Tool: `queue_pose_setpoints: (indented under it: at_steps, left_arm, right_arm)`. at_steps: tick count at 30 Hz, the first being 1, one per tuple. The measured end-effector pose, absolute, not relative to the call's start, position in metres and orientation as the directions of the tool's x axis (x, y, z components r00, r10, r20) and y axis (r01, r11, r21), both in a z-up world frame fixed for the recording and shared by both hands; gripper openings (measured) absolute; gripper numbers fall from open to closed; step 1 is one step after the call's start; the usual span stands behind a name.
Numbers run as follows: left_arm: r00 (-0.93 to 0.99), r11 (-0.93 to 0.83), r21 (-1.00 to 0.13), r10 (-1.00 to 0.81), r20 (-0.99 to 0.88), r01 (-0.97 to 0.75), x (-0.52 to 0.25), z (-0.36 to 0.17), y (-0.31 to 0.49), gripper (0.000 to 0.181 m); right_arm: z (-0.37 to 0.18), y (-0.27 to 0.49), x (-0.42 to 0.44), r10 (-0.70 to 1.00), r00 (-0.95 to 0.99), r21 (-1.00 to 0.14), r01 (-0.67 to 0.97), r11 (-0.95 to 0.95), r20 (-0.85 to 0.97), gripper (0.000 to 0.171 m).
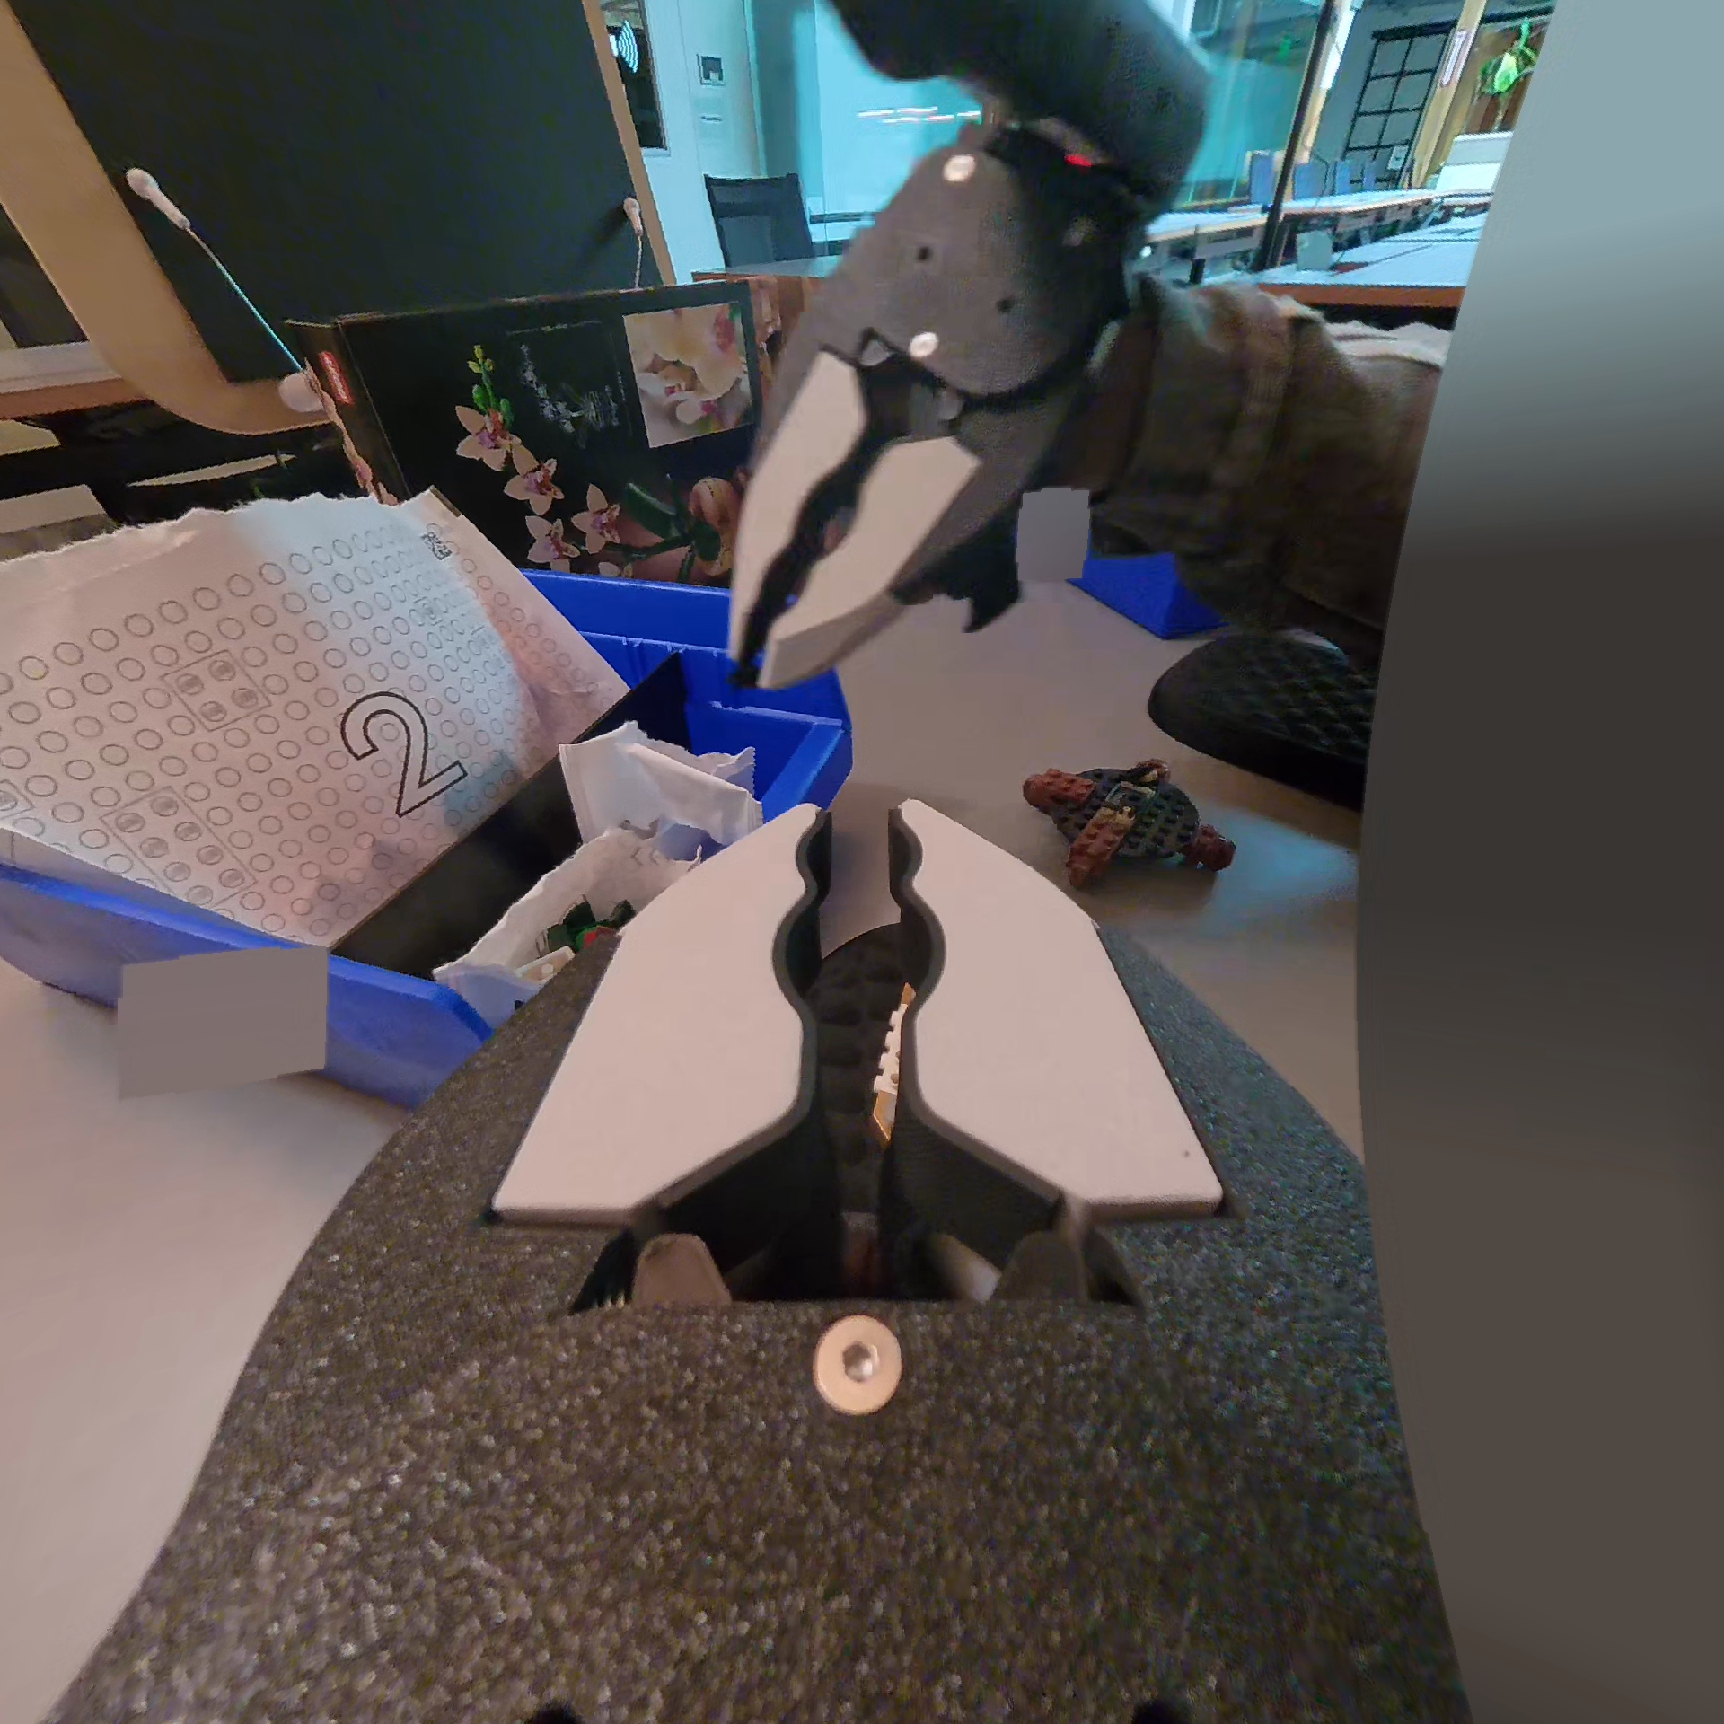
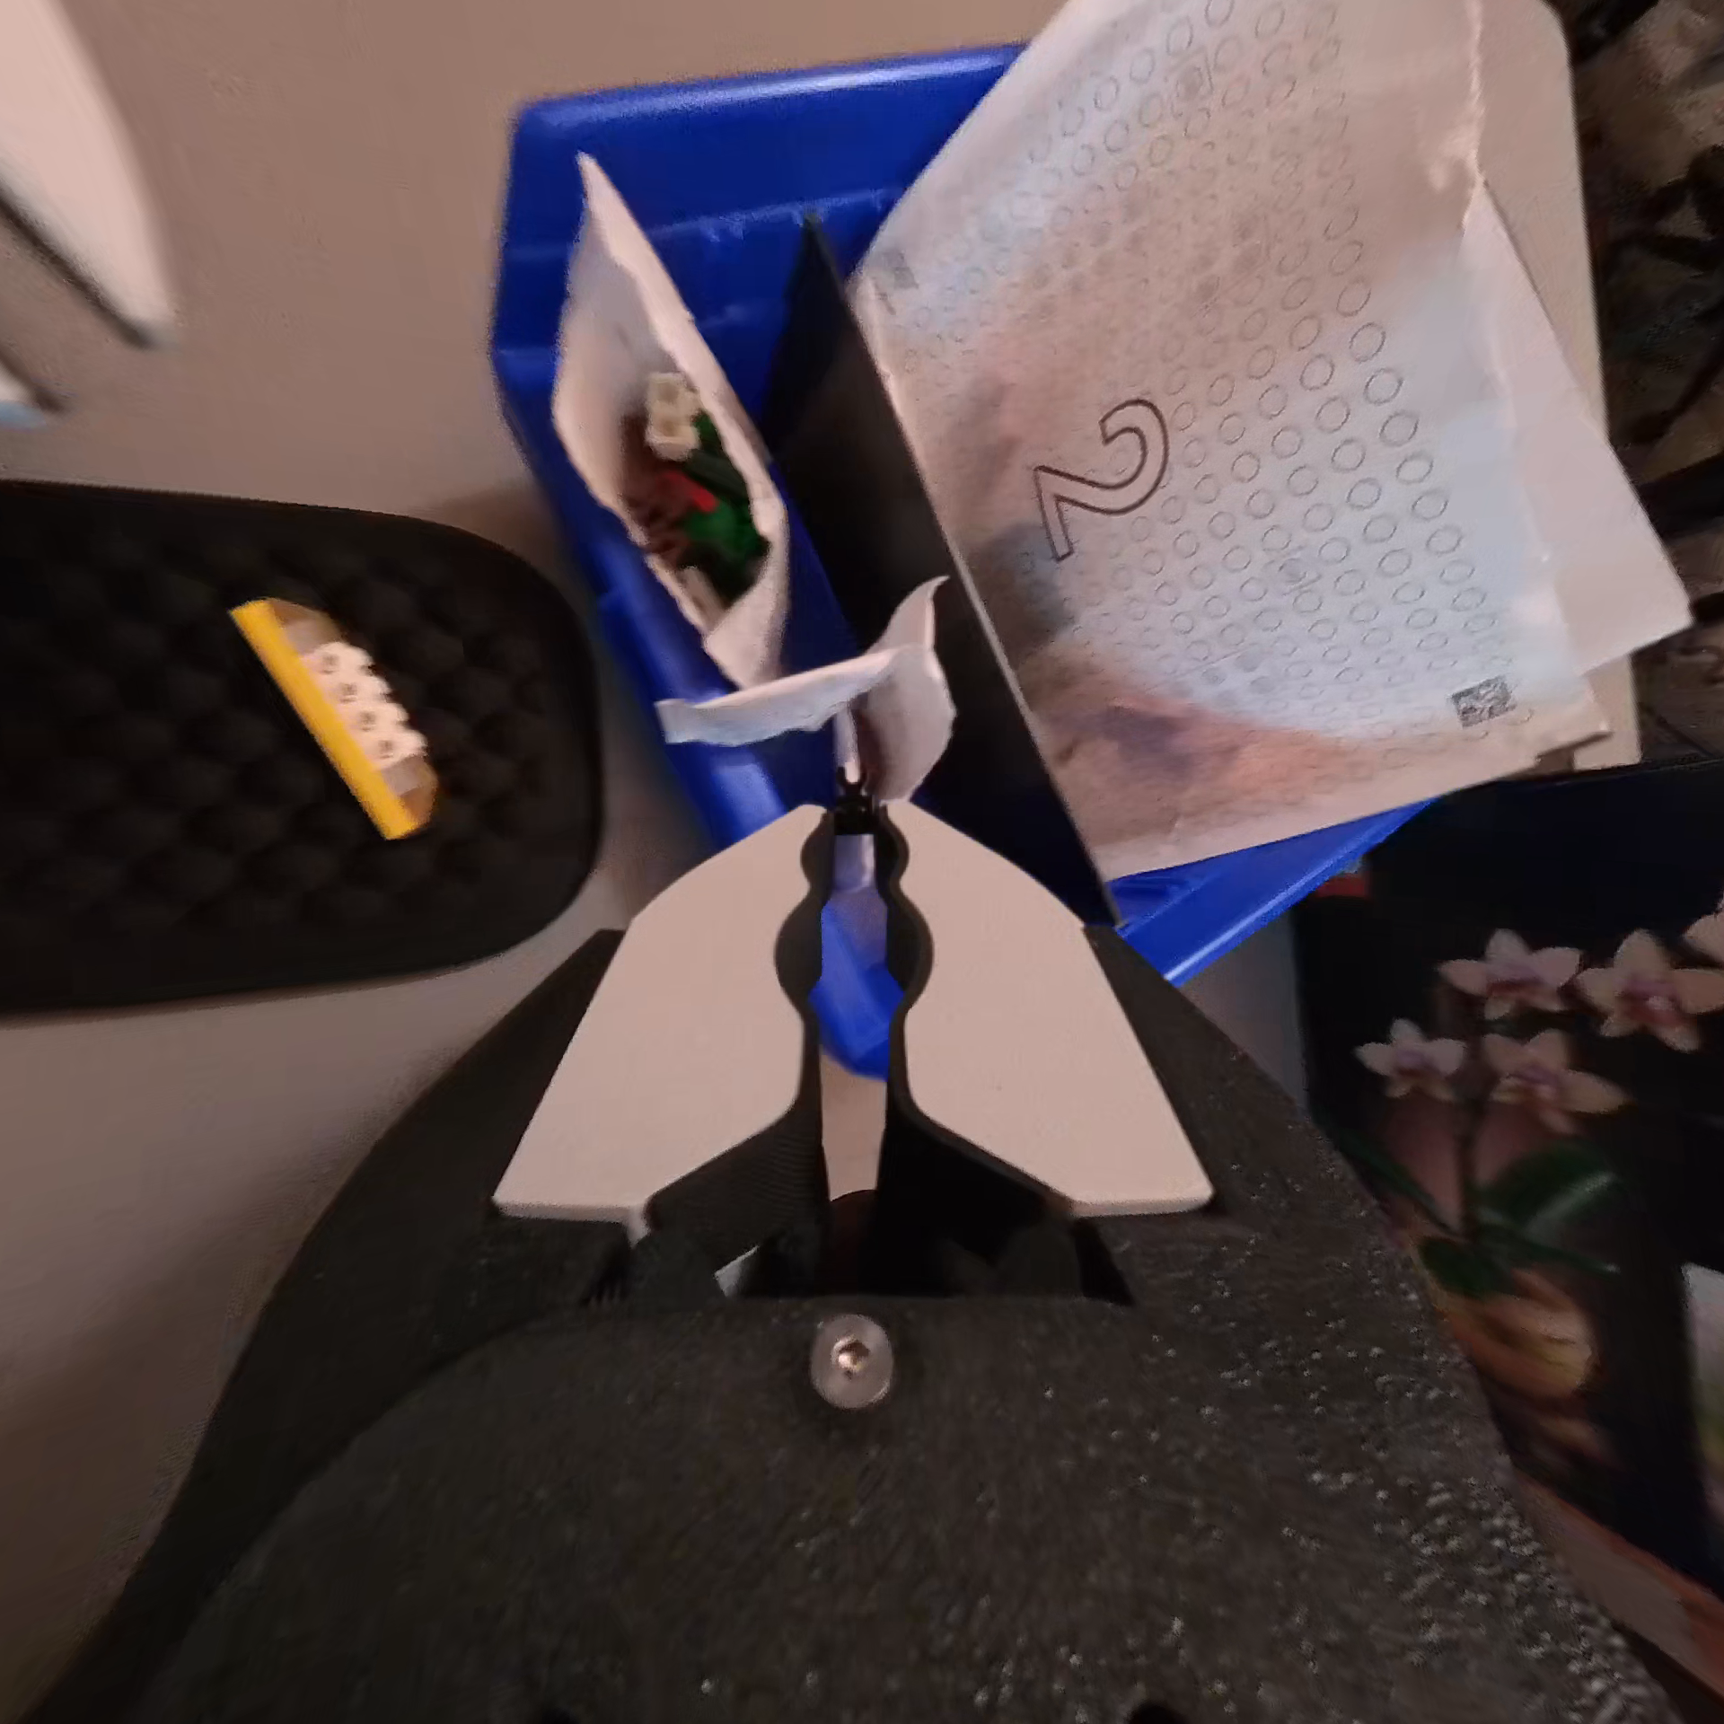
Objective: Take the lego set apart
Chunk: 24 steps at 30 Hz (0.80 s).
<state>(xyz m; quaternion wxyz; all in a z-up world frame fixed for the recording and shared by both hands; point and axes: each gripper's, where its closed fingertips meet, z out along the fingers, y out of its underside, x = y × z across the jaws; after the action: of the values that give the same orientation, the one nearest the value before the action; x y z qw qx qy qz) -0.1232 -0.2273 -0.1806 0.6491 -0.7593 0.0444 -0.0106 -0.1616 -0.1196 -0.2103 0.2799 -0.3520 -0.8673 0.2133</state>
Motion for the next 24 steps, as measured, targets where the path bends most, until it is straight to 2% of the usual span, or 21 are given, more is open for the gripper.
queue_pose_setpoints:
  at_steps: [3, 10, 15, 19, 24]
  left_arm:
    - [0.996, -0.152, -0.986, -0.076, -0.050, -0.061, -0.124, -0.180, -0.229, 0.011]
    - [0.994, -0.151, -0.986, -0.094, -0.052, -0.066, -0.122, -0.182, -0.229, 0.011]
    - [0.995, -0.147, -0.987, -0.086, -0.048, -0.060, -0.125, -0.182, -0.230, 0.011]
    - [0.995, -0.154, -0.986, -0.091, -0.047, -0.061, -0.124, -0.185, -0.229, 0.011]
    - [0.988, -0.172, -0.983, -0.147, -0.041, -0.067, -0.109, -0.189, -0.218, 0.011]
  right_arm:
    - [-0.222, -0.116, -0.181, 0.693, -0.620, -0.501, 0.496, 0.709, 0.367, 0.008]
    - [-0.233, -0.111, -0.193, 0.678, -0.630, -0.440, 0.522, 0.731, 0.379, 0.013]
    - [-0.220, -0.112, -0.185, 0.694, -0.610, -0.480, 0.511, 0.713, 0.382, 0.015]
    - [-0.219, -0.118, -0.136, 0.715, -0.647, -0.541, 0.513, 0.666, 0.265, 0.022]
    - [-0.252, -0.114, -0.044, 0.735, -0.674, -0.555, 0.584, 0.592, 0.075, 0.026]
